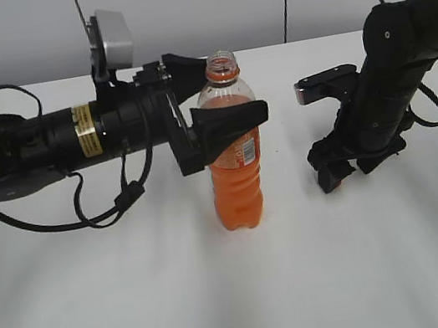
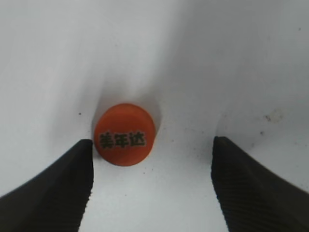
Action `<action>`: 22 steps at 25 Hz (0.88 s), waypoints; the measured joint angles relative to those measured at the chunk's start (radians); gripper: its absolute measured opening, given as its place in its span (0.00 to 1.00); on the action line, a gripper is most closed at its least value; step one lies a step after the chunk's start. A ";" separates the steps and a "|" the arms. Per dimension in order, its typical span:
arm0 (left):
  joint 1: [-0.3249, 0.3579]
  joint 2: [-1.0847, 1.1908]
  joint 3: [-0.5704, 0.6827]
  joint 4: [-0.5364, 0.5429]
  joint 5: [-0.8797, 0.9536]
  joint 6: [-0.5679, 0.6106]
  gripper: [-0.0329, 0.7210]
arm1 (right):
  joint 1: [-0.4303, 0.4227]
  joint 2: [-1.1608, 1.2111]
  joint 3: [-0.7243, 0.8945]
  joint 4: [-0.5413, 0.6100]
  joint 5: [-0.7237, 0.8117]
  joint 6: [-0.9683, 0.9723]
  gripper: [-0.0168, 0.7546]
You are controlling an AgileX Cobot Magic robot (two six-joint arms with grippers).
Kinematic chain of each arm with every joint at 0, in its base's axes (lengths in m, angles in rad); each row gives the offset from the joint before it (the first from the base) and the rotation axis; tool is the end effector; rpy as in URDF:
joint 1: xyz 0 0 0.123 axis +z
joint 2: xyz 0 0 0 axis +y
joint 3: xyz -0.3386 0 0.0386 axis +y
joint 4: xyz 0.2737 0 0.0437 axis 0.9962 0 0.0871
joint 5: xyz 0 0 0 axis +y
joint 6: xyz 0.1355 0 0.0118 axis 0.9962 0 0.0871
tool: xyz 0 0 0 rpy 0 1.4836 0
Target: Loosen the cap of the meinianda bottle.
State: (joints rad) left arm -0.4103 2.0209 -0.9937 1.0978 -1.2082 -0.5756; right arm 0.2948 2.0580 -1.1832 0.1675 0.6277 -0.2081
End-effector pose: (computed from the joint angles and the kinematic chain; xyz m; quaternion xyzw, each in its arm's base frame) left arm 0.3549 -0.2778 0.1946 0.4558 0.5567 -0.4519 0.5274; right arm 0.4013 0.1358 0.0885 -0.1855 0.9781 0.0575 0.0750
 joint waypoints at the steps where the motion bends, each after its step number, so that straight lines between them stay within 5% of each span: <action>1: 0.000 -0.018 0.000 0.000 0.000 -0.002 0.82 | 0.000 0.000 0.000 0.000 0.001 0.000 0.76; 15: 0.000 -0.256 0.000 -0.155 0.009 -0.135 0.82 | 0.000 -0.128 0.001 -0.002 0.037 0.000 0.76; 22: 0.007 -0.436 0.000 -0.441 0.452 -0.150 0.82 | 0.000 -0.313 0.001 -0.002 0.101 0.032 0.76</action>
State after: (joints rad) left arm -0.4038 1.5851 -0.9935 0.6568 -0.7565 -0.7251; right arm 0.2948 1.7454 -1.1820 0.1653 0.7291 -0.1764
